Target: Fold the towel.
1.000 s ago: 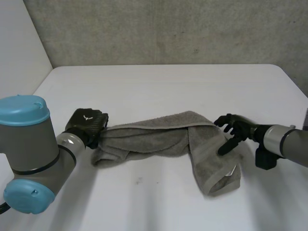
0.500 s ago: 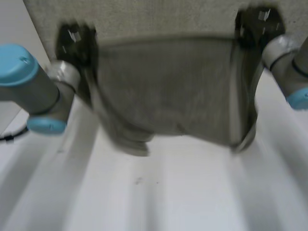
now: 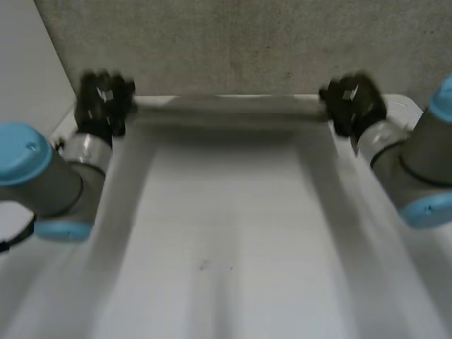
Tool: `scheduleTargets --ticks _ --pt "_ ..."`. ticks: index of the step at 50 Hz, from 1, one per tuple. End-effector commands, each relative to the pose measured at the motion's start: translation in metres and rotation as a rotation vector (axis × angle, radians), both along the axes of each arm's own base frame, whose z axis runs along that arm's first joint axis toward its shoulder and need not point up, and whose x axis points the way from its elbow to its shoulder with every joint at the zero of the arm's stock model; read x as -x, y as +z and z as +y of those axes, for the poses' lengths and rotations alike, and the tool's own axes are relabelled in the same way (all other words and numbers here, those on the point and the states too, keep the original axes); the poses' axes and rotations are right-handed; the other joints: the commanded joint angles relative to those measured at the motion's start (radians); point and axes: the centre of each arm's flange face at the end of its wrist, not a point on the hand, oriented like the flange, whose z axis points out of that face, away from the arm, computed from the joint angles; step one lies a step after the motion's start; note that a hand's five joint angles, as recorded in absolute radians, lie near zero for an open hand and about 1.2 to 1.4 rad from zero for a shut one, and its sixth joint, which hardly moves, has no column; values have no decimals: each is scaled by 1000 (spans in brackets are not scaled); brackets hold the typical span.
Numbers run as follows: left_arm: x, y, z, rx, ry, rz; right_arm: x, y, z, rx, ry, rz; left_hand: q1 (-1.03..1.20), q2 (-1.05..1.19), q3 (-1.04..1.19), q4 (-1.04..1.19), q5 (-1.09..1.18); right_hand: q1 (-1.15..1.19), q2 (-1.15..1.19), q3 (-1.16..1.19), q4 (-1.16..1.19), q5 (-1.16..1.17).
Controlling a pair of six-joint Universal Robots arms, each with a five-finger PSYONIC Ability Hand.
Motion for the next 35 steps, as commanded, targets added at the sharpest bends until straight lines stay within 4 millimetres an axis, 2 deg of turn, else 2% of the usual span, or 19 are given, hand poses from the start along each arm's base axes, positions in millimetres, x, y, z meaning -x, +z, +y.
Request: scheduleTargets --ticks 1,3,8,9,10,11,16,21,23,24,25,26,27,28,29,30,31,32,35 --pt "-11 -74 27 -230 29 -260 -3 -84 18 -311 97 82 197 179 180 178 181 416 224 208 203 241" --pt "-12 -77 31 -246 28 -275 2 -97 17 -360 84 84 197 179 180 178 181 416 224 208 203 241" --pt "-10 -85 41 -275 16 -288 6 -99 21 -401 73 78 197 179 180 178 181 373 181 165 160 198" --pt "-10 -85 44 -277 16 -289 13 -98 19 -414 52 61 197 179 180 178 181 158 -34 -50 -55 -17" --pt "-10 -85 44 -277 16 -289 13 -97 19 -415 51 61 197 179 180 178 181 156 -36 -52 -57 -20" --pt "-11 -86 46 -281 14 -291 22 -96 16 -431 22 30 197 179 180 178 181 -12 -205 -220 -226 -188" --pt "-11 -86 47 -284 14 -292 35 -98 8 -483 -29 -56 197 179 180 178 181 -126 -318 -334 -339 -301" --pt "-14 -88 44 -289 23 -292 43 -107 3 -508 -63 -62 197 179 180 178 181 -29 -221 -237 -242 -205" --pt "-15 -88 43 -291 28 -292 49 -108 0 -509 -87 -61 197 179 180 178 181 211 18 3 -3 35" --pt "-17 -89 42 -294 33 -292 49 -108 0 -509 -87 -61 197 179 180 178 181 212 19 4 -1 36" --pt "-17 -90 41 -296 34 -292 53 -106 -1 -505 -103 -63 197 179 180 178 181 414 222 206 201 239" --pt "-17 -90 41 -296 34 -292 53 -106 -1 -505 -103 -63 197 179 180 178 181 416 224 208 203 241" --pt "-18 -90 40 -294 37 -290 58 -103 -4 -497 -115 -68 148 130 131 129 132 416 224 208 203 241" --pt "-21 -91 37 -293 43 -288 61 -99 -6 -486 -121 -71 -128 -147 -146 -147 -145 416 224 208 203 241" --pt "-21 -91 37 -293 43 -288 61 -98 -6 -486 -121 -71 -131 -150 -148 -150 -147 416 224 208 203 241" --pt "-24 -93 34 -298 54 -287 62 -95 -6 -477 -125 -74 -448 -467 -465 -467 -464 416 224 208 203 241" --pt "-24 -93 34 -298 54 -287 63 -93 -6 -474 -122 -76 -451 -470 -468 -470 -467 416 224 208 203 241" --pt "-25 -94 31 -301 63 -286 63 -93 -6 -474 -122 -76 -605 -624 -622 -624 -622 416 224 208 203 241" --pt "-29 -96 26 -303 73 -284 63 -92 -5 -474 -123 -76 -604 -623 -621 -623 -620 416 224 208 203 241"
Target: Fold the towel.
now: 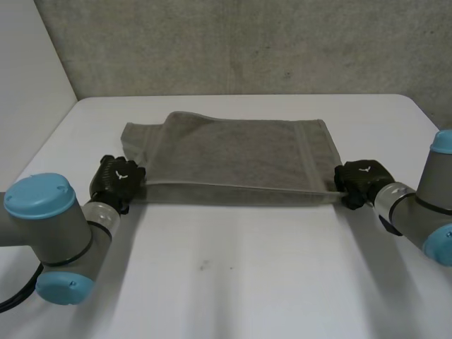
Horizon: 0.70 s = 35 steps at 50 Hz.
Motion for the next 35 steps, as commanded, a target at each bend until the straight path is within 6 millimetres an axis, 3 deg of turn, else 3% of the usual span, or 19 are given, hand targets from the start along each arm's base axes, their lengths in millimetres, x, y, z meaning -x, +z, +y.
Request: scheduleTargets --ticks 1,9,13,15,17,23,26,29,31,35 --pt "-12 -4 -16 2 45 1 3 8 1 16 -7 0 -114 -114 -116 -129 -129 421 222 211 203 259" --pt "-34 -8 -31 -8 109 4 4 16 0 39 -8 -2 104 103 101 88 88 421 222 211 203 259" --pt "-36 -8 -32 -11 115 4 8 18 -3 45 -21 -2 174 174 172 159 159 421 222 211 203 259" --pt "-37 -9 -33 -13 116 3 11 18 -5 44 -28 -2 277 277 275 262 262 421 222 211 203 259" --pt "-37 -10 -31 -19 113 3 11 18 -5 45 -27 -3 630 630 628 615 615 421 222 211 203 259" --pt "-36 -12 -26 -35 107 -3 11 22 -4 45 -19 11 661 661 659 646 646 421 222 211 203 259" --pt "-35 -11 -16 -63 99 -10 11 25 -1 40 -7 31 661 661 659 646 646 421 222 211 203 259" --pt "-36 1 -1 -88 95 -19 12 34 12 8 34 108 661 661 659 646 646 421 222 211 203 259" --pt "-43 11 15 -144 107 -33 15 40 30 -49 101 217 661 661 659 646 646 421 222 211 203 259" --pt "-54 21 28 -198 139 -51 24 46 45 -110 140 302 661 661 659 646 646 421 222 211 203 259"
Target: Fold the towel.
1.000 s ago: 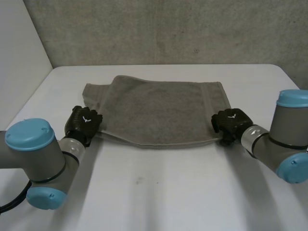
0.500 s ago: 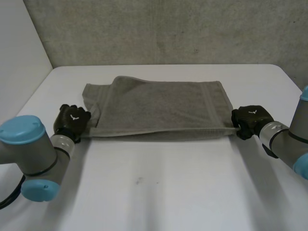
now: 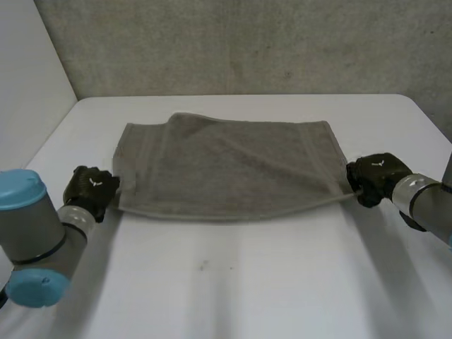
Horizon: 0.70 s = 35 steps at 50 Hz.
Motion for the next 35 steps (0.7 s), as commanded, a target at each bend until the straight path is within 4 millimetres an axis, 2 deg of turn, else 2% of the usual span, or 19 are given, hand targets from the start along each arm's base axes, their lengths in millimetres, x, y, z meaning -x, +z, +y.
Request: scheduleTargets --ticks 1,2,4,7,9,10,12,16,18,21,24,26,27,28,29,31,32,34,35 --pt "-24 27 35 -127 60 -36 18 15 37 -139 98 214 221 183 185 183 195 421 222 211 203 248" --pt "-24 27 35 -127 60 -36 18 15 37 -139 98 214 221 183 185 183 195 421 222 211 203 248" --pt "-35 42 48 -162 92 -39 25 19 48 -169 117 254 221 183 185 183 195 421 222 211 203 248" --pt "-37 51 57 -178 94 -40 27 24 58 -166 128 288 221 183 185 183 195 421 222 211 203 248" --pt "-38 66 74 -206 93 -37 28 27 63 -155 133 296 221 183 185 183 195 421 222 211 203 248" --pt "-38 66 74 -206 93 -37 28 28 64 -155 133 296 221 183 185 183 195 421 222 211 203 248" --pt "-39 78 89 -232 88 -41 28 34 75 -150 138 301 221 183 185 183 195 421 222 211 203 248" --pt "-39 85 102 -266 79 -49 28 34 95 -220 172 312 221 183 185 183 195 421 222 211 203 248" --pt "-38 87 109 -295 65 -57 29 34 119 -320 254 369 221 183 185 183 195 421 222 211 203 248" --pt "-37 89 120 -340 47 -71 30 34 126 -344 299 411 221 183 185 183 195 421 222 211 203 248" --pt "-35 92 113 -318 40 -64 28 41 119 -275 336 431 221 183 185 183 195 421 222 211 203 248" --pt "-33 94 104 -279 32 -54 24 52 96 -159 287 394 221 183 185 183 195 421 222 211 203 248" --pt "-29 94 92 -247 22 -46 24 52 96 -159 287 394 221 183 185 183 195 421 222 211 203 248" --pt "-26 88 76 -224 16 -42 23 56 82 -118 251 362 221 183 185 183 195 421 222 211 203 248" --pt "-26 88 76 -224 16 -42 23 56 82 -117 250 361 221 183 185 183 195 421 222 211 203 248" --pt "-20 80 43 -173 14 -37 19 55 52 -87 196 302 221 183 185 183 195 421 222 211 203 248" --pt "-20 80 43 -173 14 -37 19 55 52 -87 196 302 221 183 185 183 195 421 222 211 203 248" --pt "-11 74 12 -124 -2 -28 11 52 26 -64 169 265 221 183 185 183 195 421 222 211 203 248" --pt "-10 74 12 -123 -2 -27 11 52 26 -63 169 265 221 183 185 183 195 421 222 211 203 248"
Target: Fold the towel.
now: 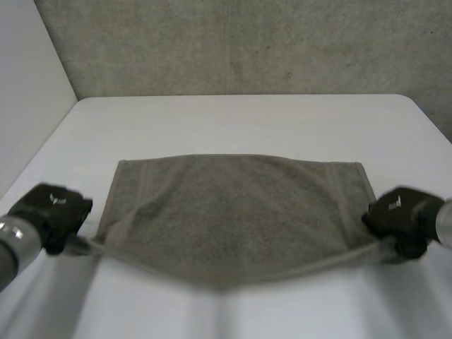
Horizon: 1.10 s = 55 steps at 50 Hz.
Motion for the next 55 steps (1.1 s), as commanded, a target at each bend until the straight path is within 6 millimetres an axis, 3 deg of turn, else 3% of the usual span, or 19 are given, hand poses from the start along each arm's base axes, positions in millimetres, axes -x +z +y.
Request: scheduleTargets --ticks 1,5,10,15,21,28,29,30,31,32,33,34,38,40,43,46,49,51,55 --pt "24 -21 -85 138 -34 25 -19 -4 -71 100 -90 -122 207 179 180 179 186 421 222 210 203 239" --pt "43 -29 -109 170 -68 32 -33 -15 -91 140 -102 -115 207 179 180 179 186 421 222 210 203 239" --pt "61 -41 -160 301 -83 63 -51 -38 -129 281 -152 -66 207 179 180 179 186 421 222 210 203 239" --pt "71 -51 -185 392 -98 80 -56 -47 -156 398 -183 -85 207 179 180 179 186 421 222 210 203 239" --pt "77 -62 -200 419 -101 86 -60 -58 -179 513 -189 -115 207 179 180 179 186 421 222 210 203 239" --pt "82 -74 -215 470 -110 97 -70 -67 -189 558 -178 -123 207 179 180 179 186 385 185 174 166 202" --pt "82 -74 -215 470 -110 97 -72 -69 -188 555 -171 -123 207 179 180 179 186 -476 -676 -687 -695 -658" --pt "83 -77 -215 478 -120 102 -72 -69 -188 555 -171 -123 207 179 180 179 186 -485 -684 -696 -703 -667" --pt "84 -80 -215 488 -135 108 -77 -72 -186 551 -157 -125 91 63 65 63 70 -800 -1000 -1011 -1019 -983" --pt "84 -80 -215 488 -135 108 -81 -71 -184 559 -146 -130 90 62 63 62 69 -800 -1000 -1011 -1019 -983" --pt "85 -83 -212 497 -144 111 -82 -71 -184 559 -146 -130 -742 -770 -768 -770 -762 -800 -1000 -1011 -1019 -983" --pt "88 -85 -208 507 -161 116 -85 -67 -182 574 -144 -140 -985 -1013 -1012 -1013 -1006 -800 -1000 -1011 -1019 -983" --pt "92 -72 -203 578 -179 132 -86 -51 -176 589 -150 -160 -1015 -1043 -1041 -1043 -1036 -800 -1000 -1011 -1019 -983" --pt "91 -65 -200 604 -181 137 -81 -27 -162 585 -168 -208 -1015 -1043 -1041 -1043 -1036 -800 -1000 -1011 -1019 -983" --pt "88 -55 -189 618 -180 141 -73 -15 -144 542 -191 -253 -1015 -1043 -1041 -1043 -1036 -800 -1000 -1011 -1019 -983" --pt "83 -44 -175 612 -174 146 -69 -12 -133 513 -195 -266 -1015 -1043 -1041 -1043 -1036 -800 -1000 -1011 -1019 -983" --pt "78 -42 -159 581 -169 144 -63 -11 -108 430 -192 -272 -1015 -1043 -1041 -1043 -1036 -800 -1000 -1011 -1019 -983" --pt "76 -44 -150 562 -168 142 -47 -18 -91 330 -235 -262 -1015 -1043 -1041 -1043 -1036 -800 -1000 -1011 -1019 -983" --pt "66 -34 -128 541 -154 149 -25 -29 -83 232 -322 -268 -1015 -1043 -1041 -1043 -1036 -759 -958 -970 -978 -941"
